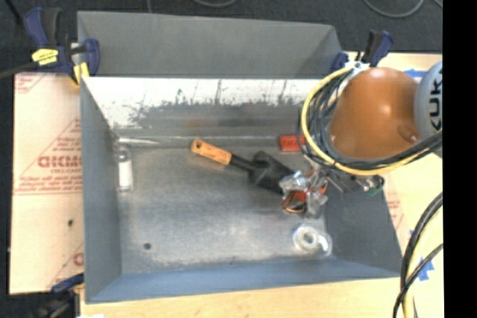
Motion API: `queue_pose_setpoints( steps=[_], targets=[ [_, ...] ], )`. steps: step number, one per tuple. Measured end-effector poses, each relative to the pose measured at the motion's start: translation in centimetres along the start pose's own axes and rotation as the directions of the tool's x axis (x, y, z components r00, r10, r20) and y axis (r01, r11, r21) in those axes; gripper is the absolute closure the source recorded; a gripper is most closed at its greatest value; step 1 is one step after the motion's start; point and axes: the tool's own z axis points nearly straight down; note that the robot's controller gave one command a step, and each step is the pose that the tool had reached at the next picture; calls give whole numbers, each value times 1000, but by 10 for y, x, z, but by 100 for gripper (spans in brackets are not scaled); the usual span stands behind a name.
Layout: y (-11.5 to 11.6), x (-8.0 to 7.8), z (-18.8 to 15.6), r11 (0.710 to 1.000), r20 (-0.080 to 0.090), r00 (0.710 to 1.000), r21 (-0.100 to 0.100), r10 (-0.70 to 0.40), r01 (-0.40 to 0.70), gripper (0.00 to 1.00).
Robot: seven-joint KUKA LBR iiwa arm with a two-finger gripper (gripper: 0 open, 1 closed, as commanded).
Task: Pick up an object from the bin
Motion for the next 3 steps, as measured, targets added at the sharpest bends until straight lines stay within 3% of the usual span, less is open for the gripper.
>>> queue_pose_setpoints(
  steps=[3],
  targets=[
    [-1,-1,-19,1000,4,1000,4,4,-4,100]
  ],
)
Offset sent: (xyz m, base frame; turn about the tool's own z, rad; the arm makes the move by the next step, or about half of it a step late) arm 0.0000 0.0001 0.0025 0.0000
